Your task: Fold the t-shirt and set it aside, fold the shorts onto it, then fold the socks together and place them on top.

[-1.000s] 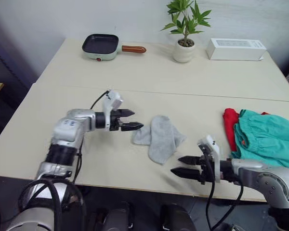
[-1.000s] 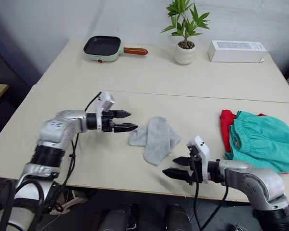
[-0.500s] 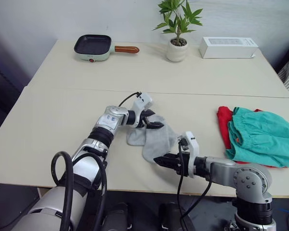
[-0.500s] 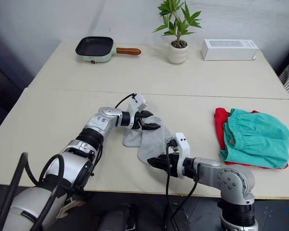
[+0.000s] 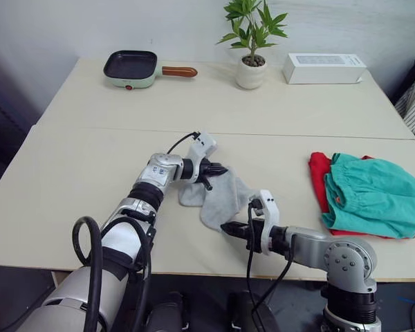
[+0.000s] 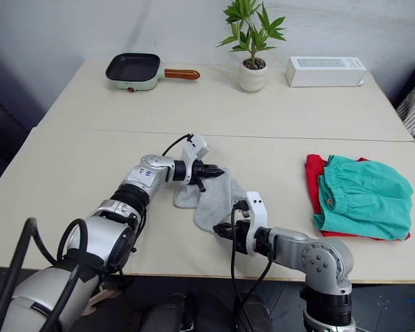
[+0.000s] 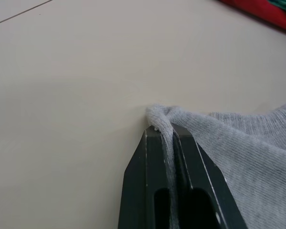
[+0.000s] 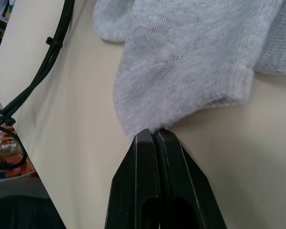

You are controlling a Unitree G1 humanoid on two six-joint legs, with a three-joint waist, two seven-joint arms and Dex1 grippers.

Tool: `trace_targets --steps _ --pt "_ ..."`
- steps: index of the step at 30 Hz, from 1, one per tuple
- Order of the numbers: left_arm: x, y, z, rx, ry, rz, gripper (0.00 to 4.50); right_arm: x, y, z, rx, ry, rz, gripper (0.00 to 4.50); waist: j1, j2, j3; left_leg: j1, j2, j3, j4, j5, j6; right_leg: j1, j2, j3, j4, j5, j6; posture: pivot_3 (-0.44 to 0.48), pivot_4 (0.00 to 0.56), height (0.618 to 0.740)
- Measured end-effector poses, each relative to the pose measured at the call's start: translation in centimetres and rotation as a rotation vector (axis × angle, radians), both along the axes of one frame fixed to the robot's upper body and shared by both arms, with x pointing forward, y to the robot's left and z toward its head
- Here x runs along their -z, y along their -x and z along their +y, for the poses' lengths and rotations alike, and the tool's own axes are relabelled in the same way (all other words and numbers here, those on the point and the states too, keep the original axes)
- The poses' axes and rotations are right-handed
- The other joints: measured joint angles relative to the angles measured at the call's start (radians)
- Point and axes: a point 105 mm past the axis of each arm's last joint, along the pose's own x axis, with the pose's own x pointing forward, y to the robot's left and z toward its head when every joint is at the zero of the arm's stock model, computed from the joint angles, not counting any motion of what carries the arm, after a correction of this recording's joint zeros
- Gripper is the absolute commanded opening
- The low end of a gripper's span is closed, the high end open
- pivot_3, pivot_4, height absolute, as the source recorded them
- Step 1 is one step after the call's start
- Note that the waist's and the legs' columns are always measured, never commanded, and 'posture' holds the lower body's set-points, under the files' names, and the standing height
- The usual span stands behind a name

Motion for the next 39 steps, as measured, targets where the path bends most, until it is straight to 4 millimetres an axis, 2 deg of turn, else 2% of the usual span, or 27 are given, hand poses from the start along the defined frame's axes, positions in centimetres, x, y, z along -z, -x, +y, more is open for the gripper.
trace_targets --steps 4,9,16,19,25,29,35,39 --pt "-0.6 0.0 0.3 -0.009 0.054 -0.029 0.05 -0.3 -0.3 -0.6 0.033 -0.047 0.007 0.00 0.001 0.000 0.000 0.000 0.000 0.000 0.000 0.000 0.000 0.000 0.000 0.001 0.000 0.000 0.000 0.000 0.150 0.740" --pt "-2.3 -0.1 1.2 -0.033 0.126 -0.075 0.05 -1.0 -0.5 -2.3 0.068 -0.097 0.008 0.00 0.003 0.001 0.001 -0.001 -0.001 0.000 0.000 0.000 0.001 -0.001 -0.001 0.002 0.000 0.000 0.000 0.000 0.150 0.740" --pt "-2.0 0.6 2.1 -0.051 0.134 -0.069 0.05 -1.2 -0.5 -3.2 0.068 -0.078 0.000 0.00 0.003 0.001 0.001 -0.002 -0.002 0.000 0.000 0.000 0.001 -0.001 -0.001 0.001 -0.001 0.000 0.000 0.000 0.150 0.740" --pt "-2.4 1.1 2.7 -0.066 0.140 -0.084 0.05 -2.1 -0.9 -3.7 0.044 -0.062 -0.031 0.00 0.002 0.003 0.002 -0.002 -0.002 0.000 0.000 0.000 0.001 -0.001 -0.001 0.001 -0.001 0.000 0.000 0.000 0.150 0.740" --pt "-3.8 2.3 5.0 -0.183 0.189 -0.118 0.05 -4.9 -3.2 -6.2 0.030 -0.019 -0.094 0.00 -0.001 0.004 0.002 -0.002 -0.001 0.000 -0.001 0.000 0.001 -0.001 -0.001 0.002 -0.001 0.000 0.000 0.000 0.150 0.740" --pt "-3.3 3.5 6.5 -0.297 0.220 -0.087 0.05 -6.6 -4.8 -7.1 0.001 0.016 -0.124 0.00 0.001 0.004 0.002 -0.002 -0.001 0.000 0.000 0.000 0.001 -0.001 -0.001 0.002 -0.001 0.000 0.000 0.000 0.150 0.740" --pt "-3.4 5.1 6.8 -0.415 0.294 -0.091 0.05 -7.4 -6.9 -7.6 -0.065 0.094 -0.158 0.00 0.011 0.004 0.002 -0.002 -0.002 0.000 0.000 0.000 0.001 0.000 -0.002 0.002 -0.002 0.001 0.001 0.000 0.150 0.740" --pt "-2.3 5.8 6.4 -0.468 0.313 -0.092 0.05 -8.1 -8.4 -7.7 -0.097 0.139 -0.221 0.00 0.024 0.004 0.002 -0.002 -0.002 0.000 0.001 0.000 0.001 0.000 -0.002 0.002 -0.002 0.001 0.001 0.000 0.150 0.740"
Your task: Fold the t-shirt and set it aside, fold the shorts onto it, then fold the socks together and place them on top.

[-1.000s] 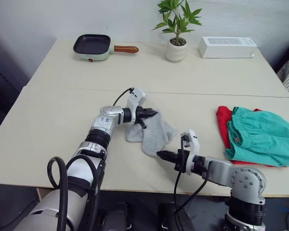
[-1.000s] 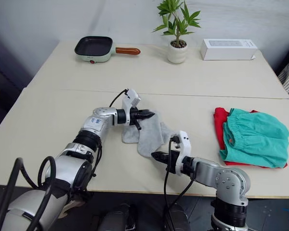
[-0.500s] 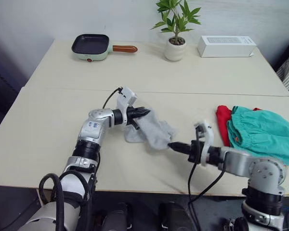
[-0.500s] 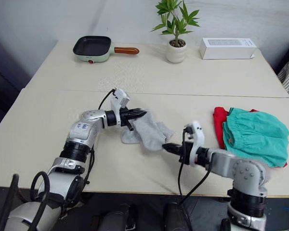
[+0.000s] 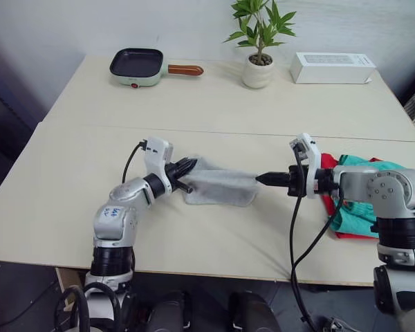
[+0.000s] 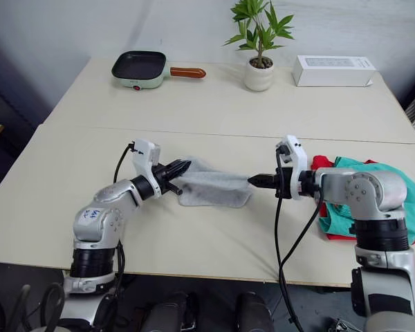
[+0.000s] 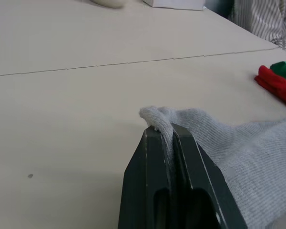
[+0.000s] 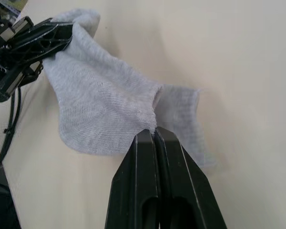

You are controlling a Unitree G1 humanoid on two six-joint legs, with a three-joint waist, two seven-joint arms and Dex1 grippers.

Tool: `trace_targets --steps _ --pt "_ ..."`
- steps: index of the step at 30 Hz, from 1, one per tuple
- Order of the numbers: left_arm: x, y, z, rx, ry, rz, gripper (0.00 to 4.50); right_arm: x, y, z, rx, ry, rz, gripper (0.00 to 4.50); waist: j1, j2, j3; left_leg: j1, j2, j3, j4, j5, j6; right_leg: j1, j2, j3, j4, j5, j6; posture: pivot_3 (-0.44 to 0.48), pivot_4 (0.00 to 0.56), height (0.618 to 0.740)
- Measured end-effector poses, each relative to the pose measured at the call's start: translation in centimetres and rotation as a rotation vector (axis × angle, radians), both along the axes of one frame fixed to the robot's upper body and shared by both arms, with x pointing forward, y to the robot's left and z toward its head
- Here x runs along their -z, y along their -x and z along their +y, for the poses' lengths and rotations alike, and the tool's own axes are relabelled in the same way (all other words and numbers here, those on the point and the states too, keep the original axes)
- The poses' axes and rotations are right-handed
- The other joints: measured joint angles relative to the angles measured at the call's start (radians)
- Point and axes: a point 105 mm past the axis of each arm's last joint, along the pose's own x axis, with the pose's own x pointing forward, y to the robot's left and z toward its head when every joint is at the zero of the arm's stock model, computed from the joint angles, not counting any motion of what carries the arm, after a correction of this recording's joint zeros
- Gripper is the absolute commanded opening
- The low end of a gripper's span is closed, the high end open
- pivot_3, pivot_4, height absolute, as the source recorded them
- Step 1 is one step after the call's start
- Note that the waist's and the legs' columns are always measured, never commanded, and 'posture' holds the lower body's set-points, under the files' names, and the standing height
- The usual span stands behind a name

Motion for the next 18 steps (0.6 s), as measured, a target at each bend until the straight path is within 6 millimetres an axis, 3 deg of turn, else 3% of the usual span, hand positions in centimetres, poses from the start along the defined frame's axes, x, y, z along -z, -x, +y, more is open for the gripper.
trace_targets --steps 8,17,18 --pt "1.7 1.1 -1.3 -0.052 -0.049 -0.055 0.05 1.0 -1.4 -0.6 -0.053 0.119 -0.054 0.00 0.005 0.000 0.000 0.000 0.000 0.000 0.000 0.000 0.000 0.000 -0.001 -0.001 -0.001 0.000 0.000 0.000 0.150 0.740" --pt "1.4 1.0 -1.9 -0.083 -0.041 -0.133 0.05 1.5 -1.5 -0.9 -0.098 0.173 -0.098 0.00 0.005 0.000 0.000 0.000 0.000 0.000 0.000 0.000 0.000 0.001 0.000 -0.003 -0.007 0.000 0.000 0.000 0.150 0.740" --pt "1.6 1.1 -1.8 -0.086 -0.044 -0.129 0.27 1.4 -1.5 -0.9 -0.104 0.175 -0.109 0.00 0.005 0.000 0.000 0.000 0.000 0.000 0.000 0.000 0.000 0.001 0.000 -0.003 -0.007 0.000 0.000 0.000 0.150 0.740"
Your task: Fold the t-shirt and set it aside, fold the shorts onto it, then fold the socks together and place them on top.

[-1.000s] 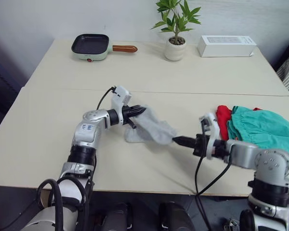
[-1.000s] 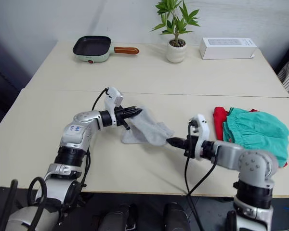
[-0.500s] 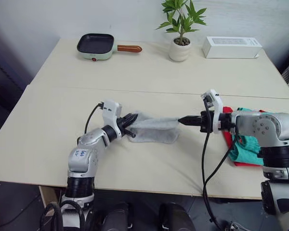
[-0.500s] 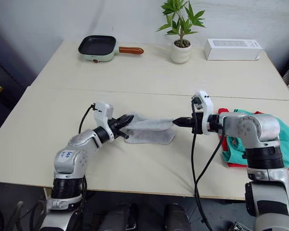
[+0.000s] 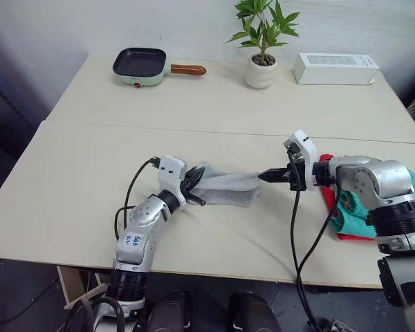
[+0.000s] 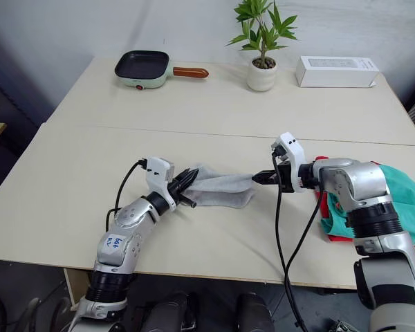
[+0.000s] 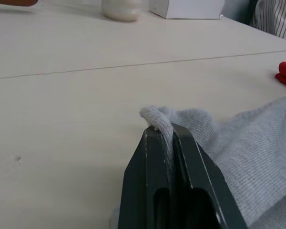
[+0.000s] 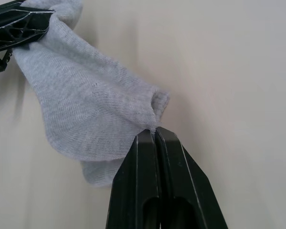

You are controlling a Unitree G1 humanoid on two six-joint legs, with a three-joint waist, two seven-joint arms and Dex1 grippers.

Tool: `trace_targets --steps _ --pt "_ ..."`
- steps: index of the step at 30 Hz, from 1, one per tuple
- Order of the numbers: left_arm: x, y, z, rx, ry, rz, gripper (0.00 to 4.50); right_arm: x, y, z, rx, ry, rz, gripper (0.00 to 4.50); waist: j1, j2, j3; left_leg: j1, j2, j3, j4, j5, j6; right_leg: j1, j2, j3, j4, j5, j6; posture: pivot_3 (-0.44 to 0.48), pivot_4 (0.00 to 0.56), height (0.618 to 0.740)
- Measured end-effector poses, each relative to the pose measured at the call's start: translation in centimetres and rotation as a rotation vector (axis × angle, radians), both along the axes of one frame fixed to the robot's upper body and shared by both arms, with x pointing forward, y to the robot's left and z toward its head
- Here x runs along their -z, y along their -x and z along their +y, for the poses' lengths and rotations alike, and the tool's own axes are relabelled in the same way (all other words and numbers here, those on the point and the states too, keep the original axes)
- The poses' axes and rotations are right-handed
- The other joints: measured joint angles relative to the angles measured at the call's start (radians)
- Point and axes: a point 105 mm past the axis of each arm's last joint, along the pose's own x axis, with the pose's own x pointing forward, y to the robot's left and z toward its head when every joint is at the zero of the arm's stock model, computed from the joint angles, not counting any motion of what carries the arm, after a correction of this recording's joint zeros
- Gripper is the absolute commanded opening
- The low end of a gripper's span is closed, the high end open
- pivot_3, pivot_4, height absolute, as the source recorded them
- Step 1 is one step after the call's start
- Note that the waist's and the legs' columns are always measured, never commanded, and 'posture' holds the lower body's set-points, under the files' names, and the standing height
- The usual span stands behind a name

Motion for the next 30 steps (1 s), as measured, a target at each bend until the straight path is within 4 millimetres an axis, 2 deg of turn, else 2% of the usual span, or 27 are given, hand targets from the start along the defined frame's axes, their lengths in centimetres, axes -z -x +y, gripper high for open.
trace_targets --steps 4,8,11,14,17,21,23,29,30 --pt "0.7 0.2 0.7 0.002 -0.030 0.021 1.25 1.2 0.5 -0.5 -0.004 0.016 0.017 0.00 0.000 0.000 0.000 0.000 0.000 0.000 0.000 0.000 0.000 0.000 0.000 0.000 0.000 0.000 0.000 0.000 0.150 0.740" --pt "1.0 0.6 2.3 0.050 -0.119 0.041 2.48 1.8 1.2 -0.9 -0.032 0.038 0.017 0.00 -0.001 0.000 0.000 0.000 0.000 0.000 0.000 0.000 0.000 0.000 0.000 0.000 0.000 0.000 0.000 0.000 0.150 0.740" --pt "1.1 1.1 3.0 0.143 -0.167 0.078 2.48 1.5 1.4 -1.4 -0.046 0.069 -0.014 0.00 -0.002 0.000 0.000 0.000 0.001 0.000 0.000 0.000 0.000 0.000 0.000 0.000 0.000 0.000 0.000 0.000 0.150 0.740" --pt "-0.1 0.9 4.1 0.218 -0.223 0.082 2.48 2.3 1.7 -1.7 -0.046 0.082 -0.010 0.00 0.001 0.000 0.000 0.000 0.000 -0.001 0.000 0.000 -0.001 0.000 0.000 0.000 -0.001 0.000 0.000 0.000 0.150 0.740" --pt "-2.4 -0.6 4.6 0.263 -0.251 0.051 2.48 2.5 1.9 -1.5 -0.069 0.088 -0.029 0.00 0.002 0.001 0.000 0.000 0.000 -0.001 0.000 0.000 -0.001 0.000 0.000 -0.001 -0.001 0.000 0.000 0.000 0.150 0.740" --pt "-3.8 -2.7 3.9 0.337 -0.264 0.047 2.48 2.4 2.1 -1.0 -0.104 0.083 -0.055 0.00 0.000 0.001 0.000 0.000 -0.001 0.000 0.000 0.000 -0.001 0.000 0.001 -0.006 0.000 0.000 0.001 0.000 0.150 0.740" --pt "-3.9 -3.5 3.1 0.393 -0.270 0.071 2.48 2.4 2.2 -0.8 -0.112 0.084 -0.059 0.00 0.000 0.001 0.000 0.000 -0.001 0.000 0.000 0.001 -0.001 0.000 0.002 -0.007 0.003 0.000 0.001 0.000 0.150 0.740" --pt "-2.6 -3.7 1.8 0.490 -0.293 0.163 2.48 2.3 2.3 -0.6 -0.119 0.093 -0.070 0.00 -0.004 0.001 0.000 0.000 0.000 0.001 0.000 0.001 -0.001 0.000 0.003 -0.007 0.004 0.000 0.001 0.000 0.150 0.740" --pt "-2.5 -3.6 1.7 0.498 -0.294 0.174 2.29 2.3 2.3 -0.6 -0.118 0.094 -0.070 0.00 -0.004 0.001 0.000 0.000 0.000 0.001 0.000 0.001 -0.001 0.000 0.003 -0.007 0.004 0.000 0.001 0.000 0.150 0.740"
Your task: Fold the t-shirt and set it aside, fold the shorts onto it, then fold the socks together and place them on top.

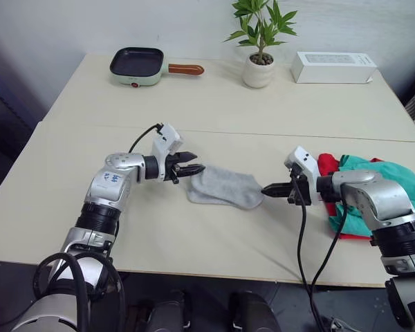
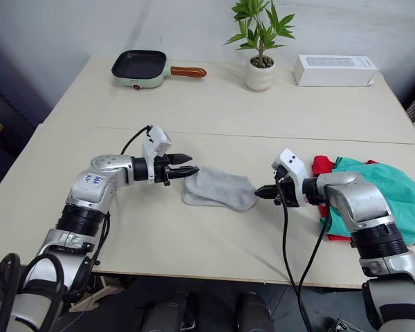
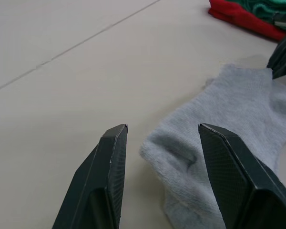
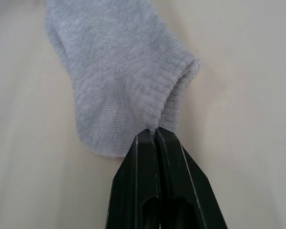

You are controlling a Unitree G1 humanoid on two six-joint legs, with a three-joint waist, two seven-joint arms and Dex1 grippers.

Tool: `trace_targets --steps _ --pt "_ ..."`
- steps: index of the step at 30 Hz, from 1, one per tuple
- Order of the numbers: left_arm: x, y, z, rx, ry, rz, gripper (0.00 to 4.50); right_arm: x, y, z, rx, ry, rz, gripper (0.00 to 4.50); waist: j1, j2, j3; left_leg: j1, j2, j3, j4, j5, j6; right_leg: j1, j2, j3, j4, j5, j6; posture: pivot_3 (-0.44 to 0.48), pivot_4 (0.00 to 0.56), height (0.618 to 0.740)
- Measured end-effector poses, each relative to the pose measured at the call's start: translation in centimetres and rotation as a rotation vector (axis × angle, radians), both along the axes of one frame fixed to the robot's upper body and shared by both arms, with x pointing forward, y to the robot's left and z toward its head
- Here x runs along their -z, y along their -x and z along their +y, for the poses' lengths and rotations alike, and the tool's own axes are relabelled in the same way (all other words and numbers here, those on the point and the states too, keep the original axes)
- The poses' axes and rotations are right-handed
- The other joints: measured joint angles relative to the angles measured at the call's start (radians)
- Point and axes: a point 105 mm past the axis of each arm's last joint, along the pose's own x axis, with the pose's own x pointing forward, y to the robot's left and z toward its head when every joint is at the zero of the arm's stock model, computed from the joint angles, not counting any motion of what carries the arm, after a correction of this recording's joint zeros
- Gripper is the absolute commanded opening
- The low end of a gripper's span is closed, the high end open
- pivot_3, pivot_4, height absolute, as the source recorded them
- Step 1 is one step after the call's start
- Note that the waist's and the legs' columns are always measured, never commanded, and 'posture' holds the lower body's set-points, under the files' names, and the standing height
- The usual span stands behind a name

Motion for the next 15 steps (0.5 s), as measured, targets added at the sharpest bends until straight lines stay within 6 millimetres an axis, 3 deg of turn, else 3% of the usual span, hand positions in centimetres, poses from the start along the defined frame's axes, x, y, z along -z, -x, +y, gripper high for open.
trace_targets --steps 2,8,15 --pt "0.25 0.06 0.00 0.001 -0.011 0.015 1.92 0.14 0.03 -0.05 0.004 0.001 0.003 0.00 0.001 0.000 0.000 0.000 0.000 0.000 0.001 0.000 0.000 0.000 -0.001 0.000 0.001 0.000 0.000 0.000 0.150 0.740" --pt "0.40 0.07 -0.21 0.001 -0.003 0.026 0.07 0.23 0.10 -0.05 0.010 0.003 0.000 0.00 0.002 0.000 0.000 0.000 0.000 0.000 0.002 0.000 0.000 0.000 -0.002 0.001 0.001 0.000 0.000 0.000 0.150 0.740" --pt "0.41 0.56 0.67 -0.028 0.021 0.032 0.03 0.07 0.06 0.06 0.006 0.001 -0.013 0.00 0.000 0.000 0.000 0.000 0.000 0.000 0.001 0.000 0.000 0.000 -0.002 0.001 0.002 0.000 0.000 0.000 0.150 0.740"
